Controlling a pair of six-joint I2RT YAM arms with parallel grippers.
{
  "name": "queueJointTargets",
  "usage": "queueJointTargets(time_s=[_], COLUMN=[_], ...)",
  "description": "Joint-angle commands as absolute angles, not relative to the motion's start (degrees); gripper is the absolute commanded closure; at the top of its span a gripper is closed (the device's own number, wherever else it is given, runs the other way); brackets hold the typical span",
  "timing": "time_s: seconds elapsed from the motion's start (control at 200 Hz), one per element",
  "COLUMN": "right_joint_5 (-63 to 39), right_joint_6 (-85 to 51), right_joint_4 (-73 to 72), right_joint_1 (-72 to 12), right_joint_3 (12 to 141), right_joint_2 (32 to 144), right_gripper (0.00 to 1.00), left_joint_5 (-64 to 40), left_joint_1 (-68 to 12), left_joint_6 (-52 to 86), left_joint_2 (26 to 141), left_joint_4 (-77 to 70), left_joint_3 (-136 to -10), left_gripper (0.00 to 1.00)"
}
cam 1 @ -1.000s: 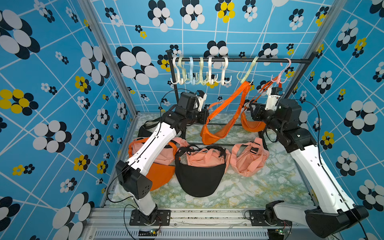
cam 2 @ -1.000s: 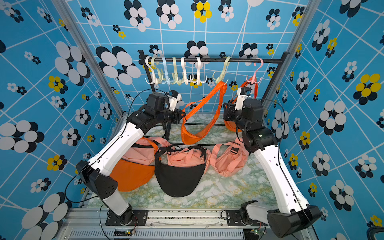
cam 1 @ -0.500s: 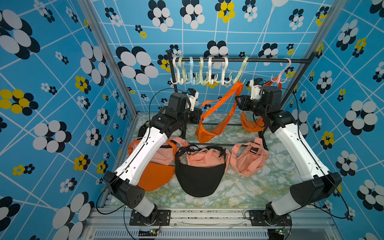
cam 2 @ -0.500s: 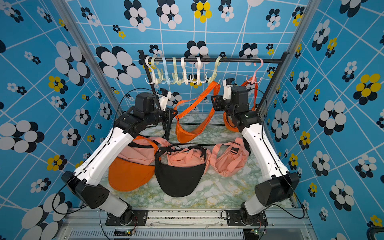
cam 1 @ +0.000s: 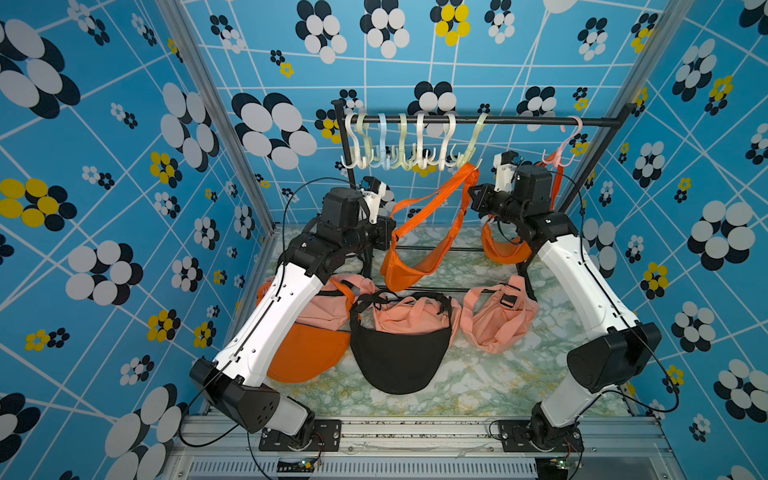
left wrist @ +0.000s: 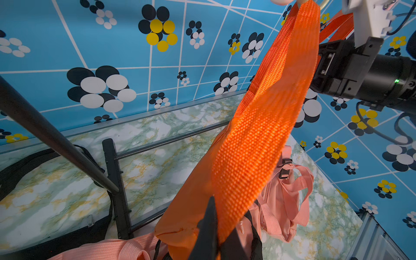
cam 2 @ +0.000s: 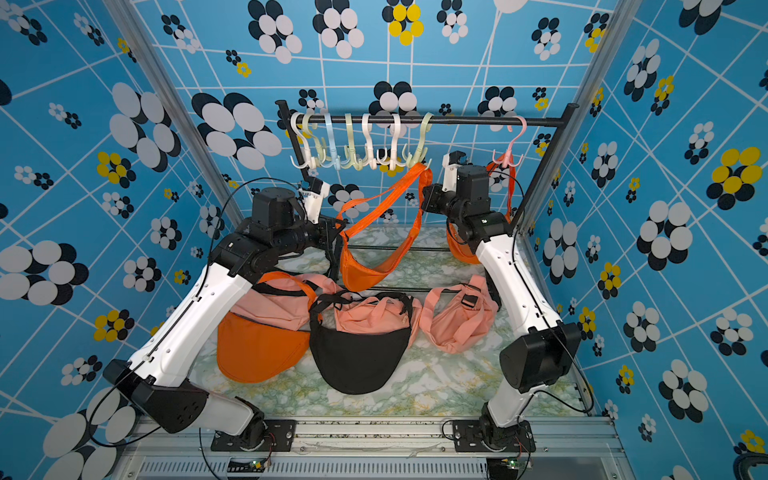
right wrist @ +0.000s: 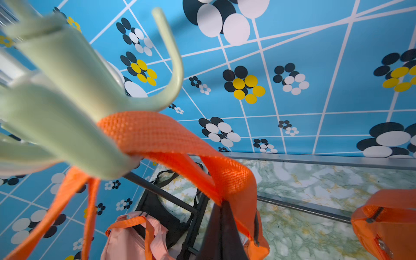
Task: Take the bag off the hook
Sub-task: Pick up the bag from the hook.
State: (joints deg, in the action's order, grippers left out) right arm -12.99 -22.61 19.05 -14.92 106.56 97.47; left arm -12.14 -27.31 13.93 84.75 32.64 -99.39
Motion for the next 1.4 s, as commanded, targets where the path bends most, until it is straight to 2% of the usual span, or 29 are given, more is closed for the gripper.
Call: queueJointTargets(time_s=[0.0,0.245,0.34,0.39,0.465,0.59,0.775,0.815,0.845,0.885,0.915,1.1,1.394], right_joint_5=[-15.43,-13.54,-13.88,-13.74,-13.19,-12.92,-12.25,-12.47,-12.71,-13.1,-13.1,-10.28,-7.19], right_joint_6=[-24.81,-23.52,-23.02,-22.78,-22.51,-21.99,-20.82,-21.05,-21.3,-21.66,-21.52,-19.88,-18.38], right_joint_4=[18.02,17.75,17.58,17.58,18.06,18.5,19.11,18.94,18.9,18.96,19.05,20.09,23.09], right_joint_1=[-14.76,-14.7,-14.75,-14.72,-14.75,-14.76,-14.26,-14.15,-14.05,-13.96,-13.97,-13.97,-13.95], right_joint_3=[108.51,105.47,104.09,103.46,103.35,104.95,109.53,110.31,110.96,111.75,112.17,112.07,115.24], right_joint_2=[96.58,93.14,92.51,92.4,93.04,95.33,99.72,100.28,100.61,100.72,100.62,96.17,91.78], right_gripper=[1.0,1.0,0.61,0.49,0.4,0.4,0.41,0.45,0.57,0.85,1.0,1.0,1.0], left_joint_5=[-12.23,-12.35,-12.23,-12.1,-11.96,-11.82,-11.52,-11.52,-11.51,-11.57,-11.55,-12.75,-17.67], left_joint_1=[-26.81,-26.81,-26.7,-26.71,-26.63,-26.54,-26.37,-26.37,-26.24,-26.28,-26.27,-26.11,-27.15], left_joint_6=[14.07,14.19,14.07,13.96,13.85,13.84,13.78,13.7,13.66,13.7,13.71,14.06,15.14], left_joint_2=[82.98,82.58,82.3,82.19,82.09,81.57,80.44,80.25,80.1,80.0,79.96,81.19,85.9], left_joint_4=[30.8,30.15,30.15,30.28,30.41,30.67,30.85,30.92,30.98,30.85,30.85,31.15,29.8], left_joint_3=[-98.33,-98.04,-98.15,-98.31,-98.4,-98.42,-97.99,-97.86,-97.69,-97.68,-97.57,-98.03,-105.52], left_gripper=[1.0,1.0,1.0,1.0,1.0,1.0,1.0,1.0,1.0,1.0,1.0,1.0,1.0])
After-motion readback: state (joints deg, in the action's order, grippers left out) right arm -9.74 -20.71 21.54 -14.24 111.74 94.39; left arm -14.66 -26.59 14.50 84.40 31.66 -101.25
